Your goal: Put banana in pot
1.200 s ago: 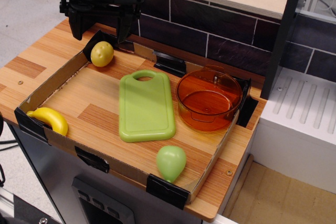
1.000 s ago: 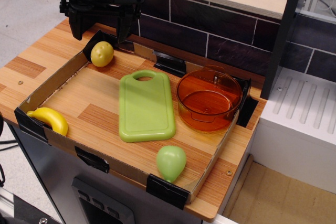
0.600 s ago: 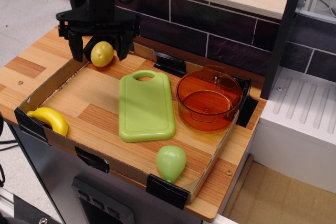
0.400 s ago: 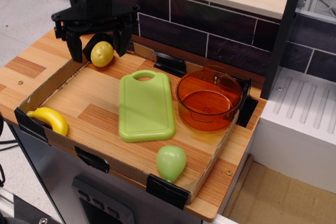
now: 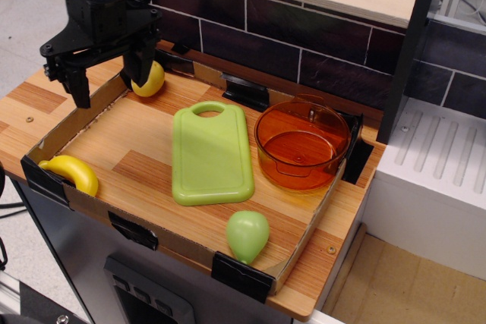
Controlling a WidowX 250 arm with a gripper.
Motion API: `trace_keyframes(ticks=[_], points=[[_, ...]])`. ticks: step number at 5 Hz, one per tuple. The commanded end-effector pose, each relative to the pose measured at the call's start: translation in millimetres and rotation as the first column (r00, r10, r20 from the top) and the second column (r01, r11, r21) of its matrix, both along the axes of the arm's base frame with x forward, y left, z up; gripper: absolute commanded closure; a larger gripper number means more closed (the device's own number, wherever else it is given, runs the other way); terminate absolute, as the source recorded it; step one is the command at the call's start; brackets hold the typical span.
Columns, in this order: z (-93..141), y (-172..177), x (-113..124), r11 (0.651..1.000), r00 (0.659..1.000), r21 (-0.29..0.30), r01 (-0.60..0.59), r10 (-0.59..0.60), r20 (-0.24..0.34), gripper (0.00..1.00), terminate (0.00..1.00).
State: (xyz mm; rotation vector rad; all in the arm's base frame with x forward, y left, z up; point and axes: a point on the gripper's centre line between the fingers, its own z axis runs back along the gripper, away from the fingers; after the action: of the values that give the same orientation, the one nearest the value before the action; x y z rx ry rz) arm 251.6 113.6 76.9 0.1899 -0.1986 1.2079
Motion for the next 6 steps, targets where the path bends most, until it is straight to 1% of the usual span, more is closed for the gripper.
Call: trace_keyframes(ticks=[1,2,5,6], points=[[-1.9,17.3,-14.5,0.991,0.990,0.030,-0.132,0.133,-0.042,0.00,0.00],[-9.6,24.0,-22.7,0.985,0.984,0.044,-0.169,0.171,-0.056,0.00,0.00],[-48.4,26.9,-36.9,0.978,0.979,0.071,-0.197,0.201,-0.044,0.00,0.00],[-55.0,26.1,-39.2,0.975,0.976,0.066,-0.211,0.214,-0.039,0.00,0.00]])
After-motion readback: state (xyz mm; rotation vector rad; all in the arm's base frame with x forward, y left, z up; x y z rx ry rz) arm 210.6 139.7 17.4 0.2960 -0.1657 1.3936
